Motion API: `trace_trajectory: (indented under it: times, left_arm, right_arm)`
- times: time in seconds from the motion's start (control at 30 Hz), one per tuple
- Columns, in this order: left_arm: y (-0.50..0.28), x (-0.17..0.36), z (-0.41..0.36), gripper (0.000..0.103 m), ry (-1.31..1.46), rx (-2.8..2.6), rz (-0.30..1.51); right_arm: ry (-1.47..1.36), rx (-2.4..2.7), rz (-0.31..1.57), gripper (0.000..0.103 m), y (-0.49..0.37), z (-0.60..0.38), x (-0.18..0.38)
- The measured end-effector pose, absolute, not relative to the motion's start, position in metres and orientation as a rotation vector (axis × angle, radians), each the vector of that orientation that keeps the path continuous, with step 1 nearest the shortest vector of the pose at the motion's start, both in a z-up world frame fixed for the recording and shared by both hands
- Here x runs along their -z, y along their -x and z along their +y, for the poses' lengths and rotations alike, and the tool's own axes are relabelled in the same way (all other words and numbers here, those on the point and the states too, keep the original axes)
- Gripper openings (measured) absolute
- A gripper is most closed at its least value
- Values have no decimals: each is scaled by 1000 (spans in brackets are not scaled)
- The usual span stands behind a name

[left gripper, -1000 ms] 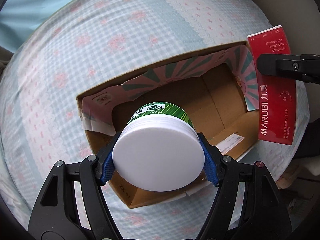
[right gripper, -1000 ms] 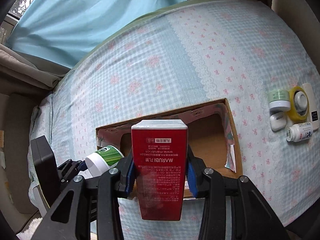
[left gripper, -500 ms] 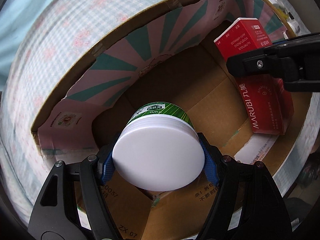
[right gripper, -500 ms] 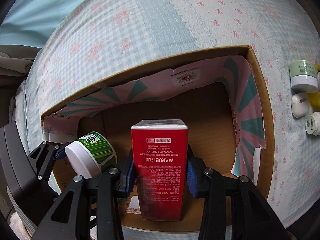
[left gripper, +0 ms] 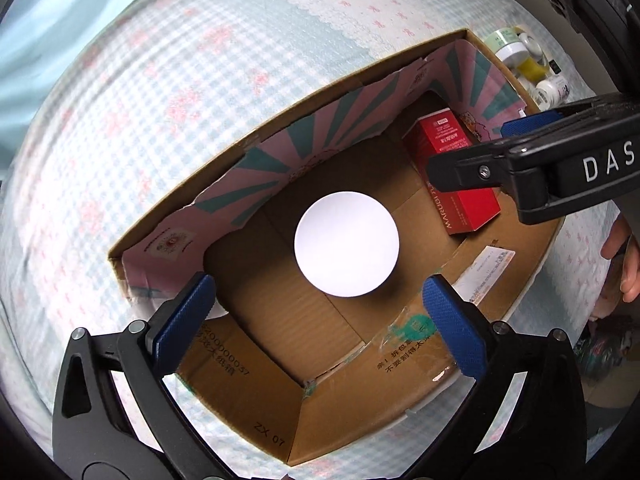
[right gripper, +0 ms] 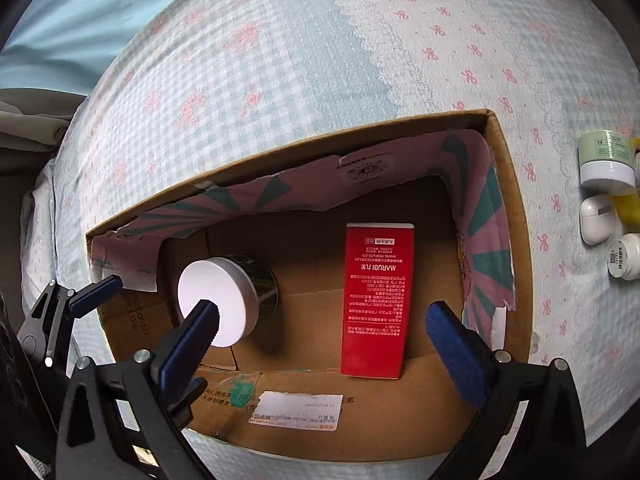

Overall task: Organize rigid objects
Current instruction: 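Lift both tools away from the box toward the remaining items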

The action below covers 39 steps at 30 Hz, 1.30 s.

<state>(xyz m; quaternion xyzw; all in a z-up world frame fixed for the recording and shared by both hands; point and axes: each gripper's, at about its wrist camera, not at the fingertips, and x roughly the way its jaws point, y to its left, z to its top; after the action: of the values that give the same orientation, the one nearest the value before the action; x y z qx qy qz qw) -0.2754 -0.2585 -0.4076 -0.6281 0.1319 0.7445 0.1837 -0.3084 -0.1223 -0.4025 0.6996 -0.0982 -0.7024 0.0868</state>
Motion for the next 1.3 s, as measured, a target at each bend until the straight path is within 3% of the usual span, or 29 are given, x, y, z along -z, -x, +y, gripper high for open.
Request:
trace_trajectory:
  times: [0.6, 0.97, 1.3]
  left_arm:
    - [236, 323, -288, 103, 1738, -2291, 210]
    - [193, 240, -302, 103, 1704, -2516, 51]
    - [166, 192, -239, 103, 1665, -2662, -79]
  right_arm:
    - [-1943, 2196, 77, 103, 283, -165, 315]
    - [-1721, 2353, 81, 103, 261, -157, 231]
    - [-1564, 2459, 110, 103, 230, -75, 183]
